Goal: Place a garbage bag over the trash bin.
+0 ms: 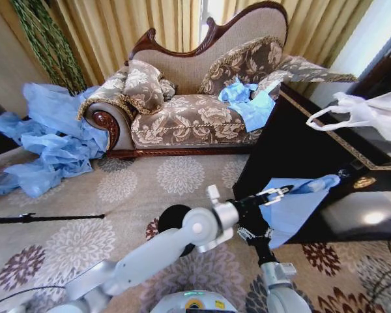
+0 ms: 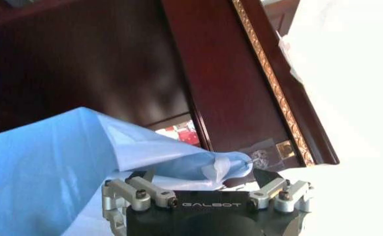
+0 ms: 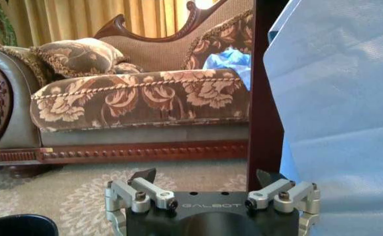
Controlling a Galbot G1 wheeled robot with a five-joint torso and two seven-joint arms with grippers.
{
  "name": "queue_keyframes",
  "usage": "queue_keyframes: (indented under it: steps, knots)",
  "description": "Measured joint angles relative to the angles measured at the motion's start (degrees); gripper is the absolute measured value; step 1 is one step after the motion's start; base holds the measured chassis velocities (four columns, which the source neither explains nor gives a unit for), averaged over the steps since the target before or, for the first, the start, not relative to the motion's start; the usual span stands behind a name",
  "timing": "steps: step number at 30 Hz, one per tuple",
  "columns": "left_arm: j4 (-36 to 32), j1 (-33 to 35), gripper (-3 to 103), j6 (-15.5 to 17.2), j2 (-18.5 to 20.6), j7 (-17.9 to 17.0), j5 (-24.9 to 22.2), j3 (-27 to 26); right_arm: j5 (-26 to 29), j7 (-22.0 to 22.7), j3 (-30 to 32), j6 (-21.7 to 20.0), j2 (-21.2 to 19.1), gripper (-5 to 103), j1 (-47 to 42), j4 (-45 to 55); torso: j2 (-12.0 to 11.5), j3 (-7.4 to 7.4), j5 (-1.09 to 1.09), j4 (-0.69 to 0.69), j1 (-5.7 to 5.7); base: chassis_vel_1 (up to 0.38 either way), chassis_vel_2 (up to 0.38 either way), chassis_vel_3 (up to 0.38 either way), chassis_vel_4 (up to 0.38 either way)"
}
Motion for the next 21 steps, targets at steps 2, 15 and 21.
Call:
queue_keyframes:
  steps: [2,15,21]
  knots:
    - [0.9,-0.2,100,0.5,-0.7,0.8,0.1,0.0,-0.1,0.0,0.1,0.0,0.0,100,0.0,0.0,0.0,0.0,0.0,-0.01,0.0,0.0,0.0,0.0,0.0]
    - [8.4,-3.4,100,2.6,-10.5,2.9,1.7,1.3,-0.1,0.1,1.2,0.1,0.2,100,-0.9,0.2,0.0,0.0,0.0,-0.01,-0.01,0.0,0.0,0.0,0.0]
    - [9.6,-4.1,95,2.4,-12.6,2.2,1.9,1.4,-0.4,0.1,1.2,0.3,0.7,100,-1.1,0.2,0.0,0.0,0.0,-0.01,-0.01,0.0,0.0,0.0,0.0]
